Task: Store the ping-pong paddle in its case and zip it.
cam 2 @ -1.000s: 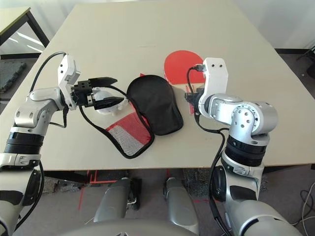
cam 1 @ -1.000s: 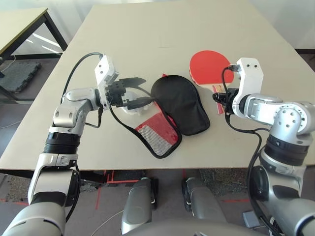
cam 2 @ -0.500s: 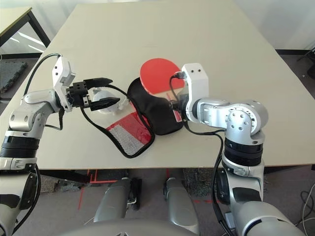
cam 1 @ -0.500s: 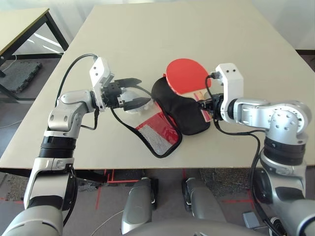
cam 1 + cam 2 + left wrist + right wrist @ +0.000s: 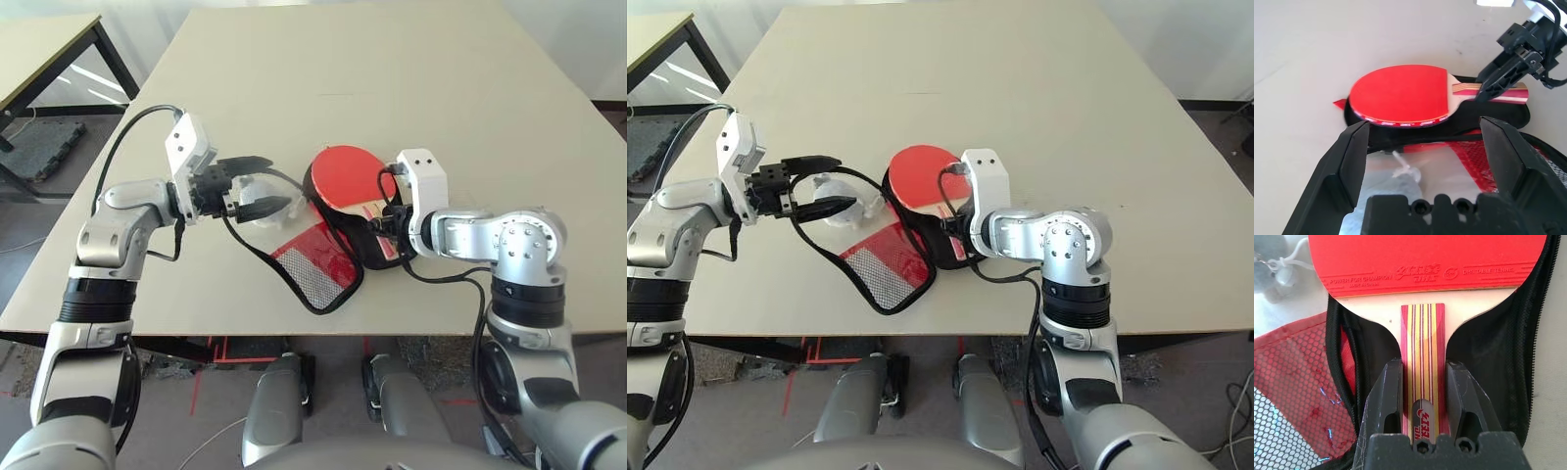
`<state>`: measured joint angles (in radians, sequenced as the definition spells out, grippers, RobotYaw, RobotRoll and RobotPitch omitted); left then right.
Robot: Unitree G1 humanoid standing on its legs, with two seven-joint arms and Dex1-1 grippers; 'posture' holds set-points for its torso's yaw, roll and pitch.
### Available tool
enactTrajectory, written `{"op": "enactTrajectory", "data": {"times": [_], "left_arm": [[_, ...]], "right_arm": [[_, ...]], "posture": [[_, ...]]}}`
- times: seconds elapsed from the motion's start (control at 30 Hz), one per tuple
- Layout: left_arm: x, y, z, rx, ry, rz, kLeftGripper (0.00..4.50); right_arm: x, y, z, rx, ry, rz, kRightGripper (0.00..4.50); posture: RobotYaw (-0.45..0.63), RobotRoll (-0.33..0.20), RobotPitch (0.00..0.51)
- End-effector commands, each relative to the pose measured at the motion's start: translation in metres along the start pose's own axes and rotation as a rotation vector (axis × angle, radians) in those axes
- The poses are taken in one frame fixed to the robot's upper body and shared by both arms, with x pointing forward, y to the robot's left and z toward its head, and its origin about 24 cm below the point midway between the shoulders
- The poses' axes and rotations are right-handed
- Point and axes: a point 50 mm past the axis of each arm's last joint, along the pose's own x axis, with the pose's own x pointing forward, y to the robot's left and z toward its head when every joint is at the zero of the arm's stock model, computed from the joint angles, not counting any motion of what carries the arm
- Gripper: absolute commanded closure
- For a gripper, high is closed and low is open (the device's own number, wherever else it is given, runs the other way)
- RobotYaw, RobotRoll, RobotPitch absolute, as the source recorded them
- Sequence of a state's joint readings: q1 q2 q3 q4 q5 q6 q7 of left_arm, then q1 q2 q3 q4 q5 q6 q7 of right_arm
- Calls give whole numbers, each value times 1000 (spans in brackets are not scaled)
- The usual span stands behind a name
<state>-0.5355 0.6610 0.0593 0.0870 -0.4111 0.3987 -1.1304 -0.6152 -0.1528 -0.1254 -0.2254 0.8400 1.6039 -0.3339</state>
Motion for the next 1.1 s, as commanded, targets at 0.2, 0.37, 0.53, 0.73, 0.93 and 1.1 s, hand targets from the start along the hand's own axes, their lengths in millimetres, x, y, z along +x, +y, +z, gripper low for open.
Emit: {"op": "enactTrajectory", "data": {"times": [0.2,0.37,0.53,0.73,0.93,1.1], "left_arm": [[-5,-3,1,-1,4,14,0],[-6,-3,1,-1,5,19,0],[-11,-2,1,-4,16,26,0],[-28,7,6,8,46,72,0],[-63,18,15,13,118,124,0],[-86,17,7,6,271,121,0]], "right_arm": [[12,4,-6,37,48,-11,3414],[14,5,-6,48,53,-4,3414],[12,6,-6,30,49,23,2450],[-10,-11,6,-61,-21,9,230],[-48,-48,34,-123,-346,167,28],[-64,-84,37,-287,-452,132,28]], "posture": [[160,0,128],[163,0,128],[157,0,126],[139,0,122],[140,0,121],[144,0,116]]}}
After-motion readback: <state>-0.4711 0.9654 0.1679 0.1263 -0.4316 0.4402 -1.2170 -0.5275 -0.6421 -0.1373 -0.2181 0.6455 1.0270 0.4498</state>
